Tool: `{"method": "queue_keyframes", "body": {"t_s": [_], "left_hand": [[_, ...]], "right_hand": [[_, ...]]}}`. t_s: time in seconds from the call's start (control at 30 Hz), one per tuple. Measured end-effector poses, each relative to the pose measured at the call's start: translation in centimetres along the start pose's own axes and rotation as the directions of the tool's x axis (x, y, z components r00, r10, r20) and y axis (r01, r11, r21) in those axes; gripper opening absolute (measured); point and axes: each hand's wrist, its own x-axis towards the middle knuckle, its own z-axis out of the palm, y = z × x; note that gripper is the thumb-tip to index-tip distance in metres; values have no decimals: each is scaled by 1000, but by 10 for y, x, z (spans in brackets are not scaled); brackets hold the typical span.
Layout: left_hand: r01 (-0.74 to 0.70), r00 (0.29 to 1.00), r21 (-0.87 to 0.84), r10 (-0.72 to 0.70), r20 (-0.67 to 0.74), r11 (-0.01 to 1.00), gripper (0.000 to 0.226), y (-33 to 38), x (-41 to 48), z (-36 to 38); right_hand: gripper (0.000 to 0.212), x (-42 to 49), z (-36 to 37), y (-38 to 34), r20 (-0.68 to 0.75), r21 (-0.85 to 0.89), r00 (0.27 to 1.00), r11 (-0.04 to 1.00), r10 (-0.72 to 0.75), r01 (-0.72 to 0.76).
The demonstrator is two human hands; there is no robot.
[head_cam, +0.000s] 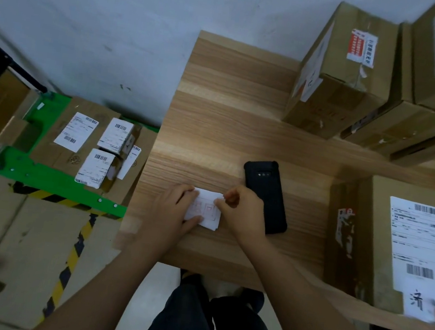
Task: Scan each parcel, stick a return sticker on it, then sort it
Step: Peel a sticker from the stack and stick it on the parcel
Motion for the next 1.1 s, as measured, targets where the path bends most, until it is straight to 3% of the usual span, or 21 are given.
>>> {"method": "queue_keyframes", "body": {"t_s": [0.47, 0.7, 0.9, 1.0, 1.1], "left_hand": [[28, 998, -70, -32, -60, 997, 56, 5, -1, -1], [95, 991, -157, -108, -77, 983, 74, 8, -2, -7], [179, 965, -378, -237, -114, 908, 59, 26, 6, -24], [214, 941, -536, -320, -111, 817, 51, 44, 14, -43], [208, 933, -674, -350, -80, 709, 30, 73, 26, -73]], "right_hand": [[14, 0, -6, -7, 36, -68, 996, 994, -84, 86], [19, 0, -13, -6, 45, -119, 990, 984, -131, 135], [20, -6, -41, -21, -7, 74, 997, 994, -74, 74], [19, -10, -64, -36, -55, 204, 997, 977, -56, 66], [12, -17, -93, -58, -127, 349, 991, 933, -49, 90]]}}
